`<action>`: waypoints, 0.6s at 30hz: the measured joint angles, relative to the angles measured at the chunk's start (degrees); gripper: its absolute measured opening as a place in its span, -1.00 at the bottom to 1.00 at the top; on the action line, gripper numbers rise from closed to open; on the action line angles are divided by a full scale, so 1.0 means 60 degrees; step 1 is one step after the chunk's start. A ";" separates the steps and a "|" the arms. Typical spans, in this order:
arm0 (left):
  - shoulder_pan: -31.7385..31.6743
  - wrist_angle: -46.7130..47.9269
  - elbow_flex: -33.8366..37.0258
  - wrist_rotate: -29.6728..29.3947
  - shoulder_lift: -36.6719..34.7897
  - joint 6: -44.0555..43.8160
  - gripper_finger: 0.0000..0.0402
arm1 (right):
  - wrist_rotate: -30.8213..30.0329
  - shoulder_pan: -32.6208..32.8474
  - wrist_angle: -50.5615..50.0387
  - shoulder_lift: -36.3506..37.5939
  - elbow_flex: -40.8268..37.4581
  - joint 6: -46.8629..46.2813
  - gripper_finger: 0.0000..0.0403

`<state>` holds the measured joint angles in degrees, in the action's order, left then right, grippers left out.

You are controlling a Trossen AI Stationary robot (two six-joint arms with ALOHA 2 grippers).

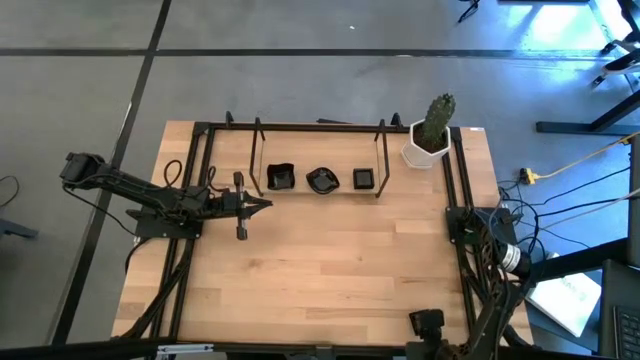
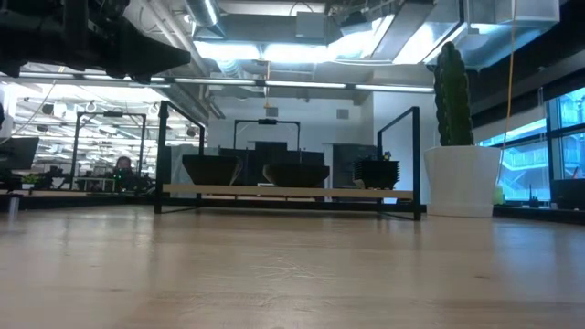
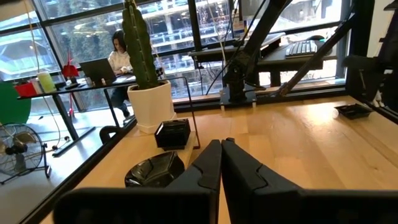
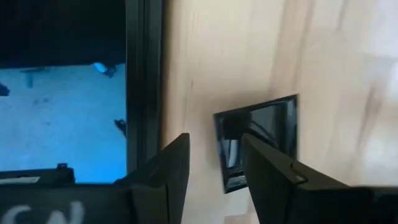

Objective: Pick & Place Mini shaped plates
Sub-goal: Stack the black square plate on top of the black square plate on the shelf

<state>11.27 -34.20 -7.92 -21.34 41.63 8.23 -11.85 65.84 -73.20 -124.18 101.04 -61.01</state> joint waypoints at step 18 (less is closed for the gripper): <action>0.0000 0.0023 -0.0004 -0.0004 0.0000 0.0004 -0.95 | 0.0659 -0.0004 0.0615 0.0015 -0.1425 -0.0073 -0.30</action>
<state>11.27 -34.06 -7.94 -21.37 41.63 8.25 -7.89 65.82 -69.52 -124.09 92.49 -61.45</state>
